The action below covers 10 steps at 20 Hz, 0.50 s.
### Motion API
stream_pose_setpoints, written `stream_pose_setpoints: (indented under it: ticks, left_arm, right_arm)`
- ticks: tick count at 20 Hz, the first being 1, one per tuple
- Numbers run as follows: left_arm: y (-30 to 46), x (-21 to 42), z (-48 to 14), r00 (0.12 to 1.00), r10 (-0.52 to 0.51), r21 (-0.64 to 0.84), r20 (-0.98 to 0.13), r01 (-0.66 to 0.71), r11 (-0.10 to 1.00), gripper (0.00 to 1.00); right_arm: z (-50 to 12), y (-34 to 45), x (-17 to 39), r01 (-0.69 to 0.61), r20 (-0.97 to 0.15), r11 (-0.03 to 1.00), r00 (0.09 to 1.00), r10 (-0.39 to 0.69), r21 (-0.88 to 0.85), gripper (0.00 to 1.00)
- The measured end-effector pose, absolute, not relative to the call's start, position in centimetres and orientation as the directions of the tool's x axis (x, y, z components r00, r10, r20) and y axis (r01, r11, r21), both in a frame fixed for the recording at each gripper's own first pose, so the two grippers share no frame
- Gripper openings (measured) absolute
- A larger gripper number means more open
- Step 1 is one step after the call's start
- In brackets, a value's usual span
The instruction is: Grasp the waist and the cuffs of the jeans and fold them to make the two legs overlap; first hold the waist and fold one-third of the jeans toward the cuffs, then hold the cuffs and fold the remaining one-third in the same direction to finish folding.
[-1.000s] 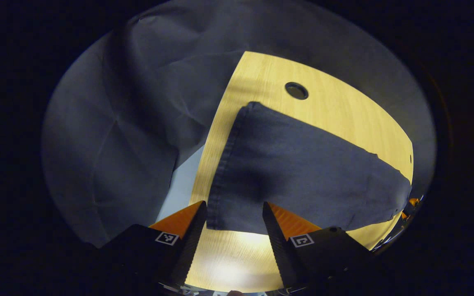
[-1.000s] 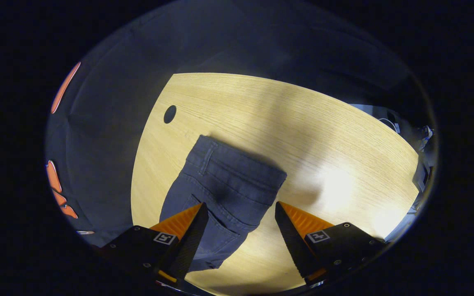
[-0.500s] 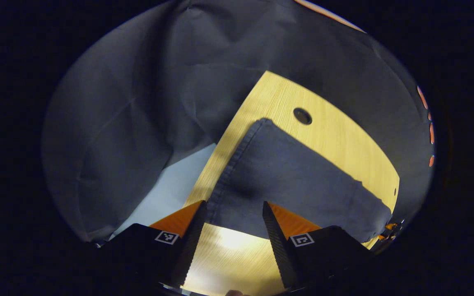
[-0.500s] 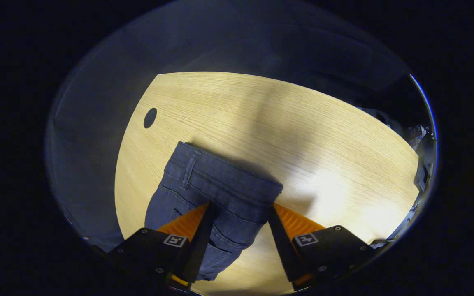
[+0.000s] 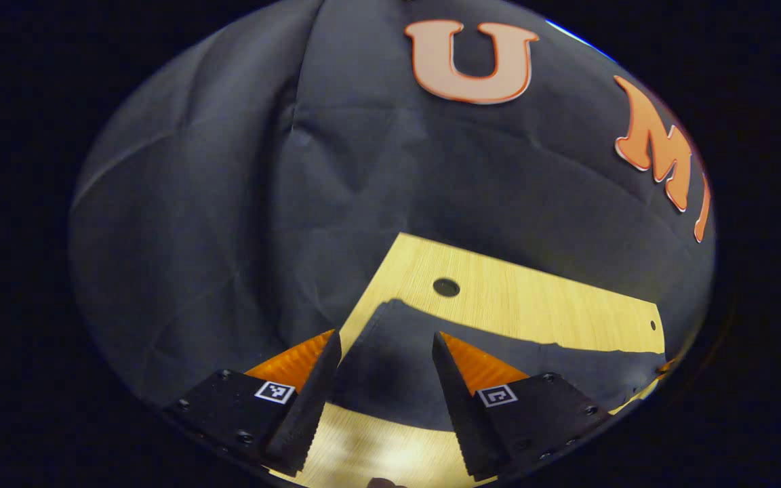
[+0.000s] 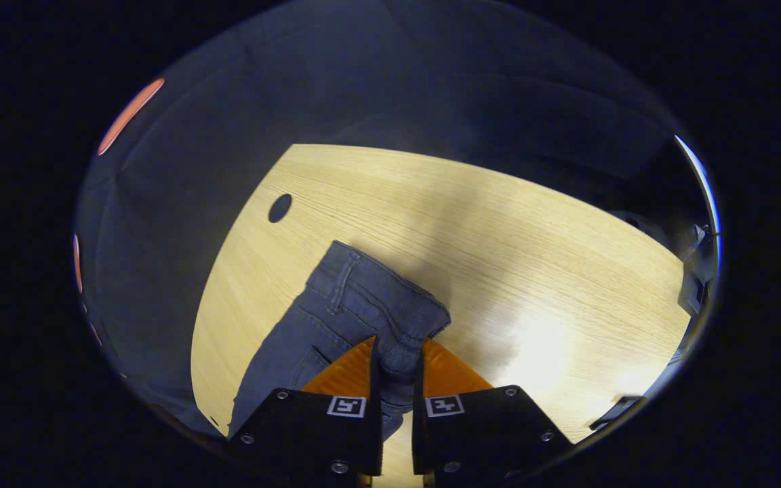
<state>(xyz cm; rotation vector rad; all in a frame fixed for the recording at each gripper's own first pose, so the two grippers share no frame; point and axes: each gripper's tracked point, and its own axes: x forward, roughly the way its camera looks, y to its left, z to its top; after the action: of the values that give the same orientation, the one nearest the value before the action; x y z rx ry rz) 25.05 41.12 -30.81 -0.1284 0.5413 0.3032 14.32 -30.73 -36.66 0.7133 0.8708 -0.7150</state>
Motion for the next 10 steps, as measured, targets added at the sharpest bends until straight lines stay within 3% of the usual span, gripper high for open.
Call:
stream_pose_setpoints:
  ticks: [10]
  left_arm:
    - [40.0,23.1,-24.4,0.911,0.310,0.053,-0.273,-0.308,0.950,0.82]
  right_arm:
    - [-29.5,-24.8,16.8,0.568,-0.714,0.806,0.633,-0.300,0.165,0.17]
